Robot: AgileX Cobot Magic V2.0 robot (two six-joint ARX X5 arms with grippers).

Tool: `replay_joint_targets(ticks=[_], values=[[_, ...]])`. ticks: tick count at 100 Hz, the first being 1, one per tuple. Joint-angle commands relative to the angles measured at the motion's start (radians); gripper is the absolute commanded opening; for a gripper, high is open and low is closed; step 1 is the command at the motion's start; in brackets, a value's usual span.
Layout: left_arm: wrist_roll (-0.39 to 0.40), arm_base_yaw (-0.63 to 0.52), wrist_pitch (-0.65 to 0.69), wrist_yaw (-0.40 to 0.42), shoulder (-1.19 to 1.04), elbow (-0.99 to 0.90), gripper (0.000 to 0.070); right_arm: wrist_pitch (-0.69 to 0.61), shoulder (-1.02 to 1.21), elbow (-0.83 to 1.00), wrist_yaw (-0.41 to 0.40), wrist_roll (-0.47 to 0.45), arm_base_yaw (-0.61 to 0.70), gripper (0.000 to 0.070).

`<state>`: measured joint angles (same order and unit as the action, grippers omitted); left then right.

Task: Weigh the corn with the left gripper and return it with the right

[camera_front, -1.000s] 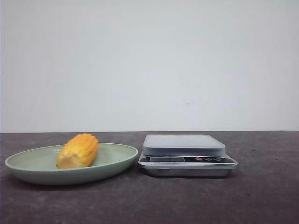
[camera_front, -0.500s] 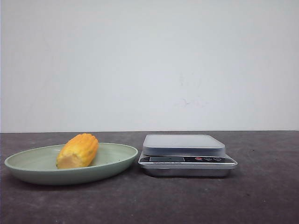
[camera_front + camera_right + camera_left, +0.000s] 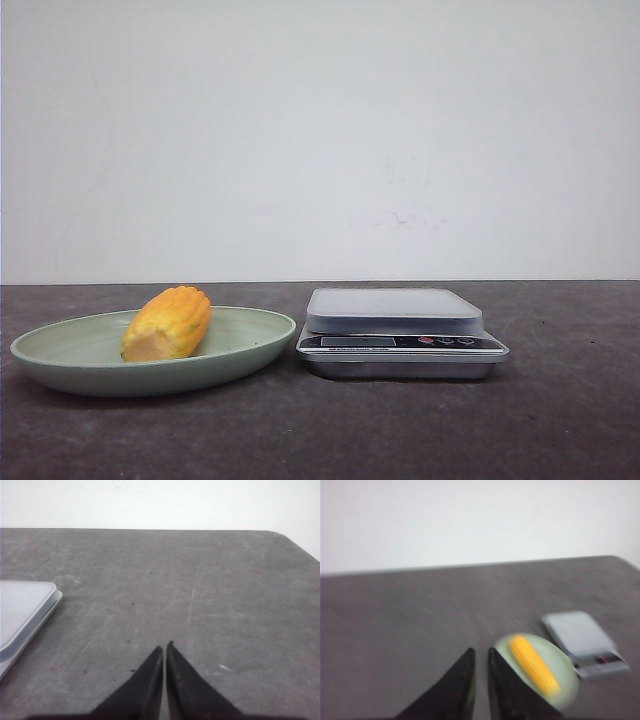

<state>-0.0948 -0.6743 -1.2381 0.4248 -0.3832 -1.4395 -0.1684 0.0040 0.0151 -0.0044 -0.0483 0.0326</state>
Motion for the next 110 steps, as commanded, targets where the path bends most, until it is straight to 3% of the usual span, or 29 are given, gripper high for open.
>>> replay_joint_targets(ticks=[1,15,23,36,48,68,110], values=[[0.208,0.027,0.222,-0.013,0.041,0.109,0.0,0.012,0.0,-0.002,0.002,0.01,0.001,0.0007],[0.454,0.161,0.639,-0.066,0.19,0.484,0.0,0.011,0.0,-0.002,0.004,0.01,0.001,0.0007],[0.498,0.269,0.814,-0.125,0.278,0.686,0.0,0.011,0.0,-0.002,0.004,0.01,0.001,0.0007],[0.422,0.423,0.97,-0.27,0.379,0.921,0.0,0.011,0.0,-0.002,0.004,0.01,0.001,0.0007],[0.319,0.505,1.032,-0.346,0.37,1.043,0.0,0.011,0.0,-0.002,0.004,0.009,0.001,0.0007],[0.13,0.576,1.162,-0.374,0.379,1.223,0.0,0.01,0.0,-0.002,0.004,0.01,0.0,0.0007],[0.0,0.683,1.154,-0.385,0.38,1.383,0.0,0.011,0.0,-0.002,0.004,0.01,0.0,0.0007]])
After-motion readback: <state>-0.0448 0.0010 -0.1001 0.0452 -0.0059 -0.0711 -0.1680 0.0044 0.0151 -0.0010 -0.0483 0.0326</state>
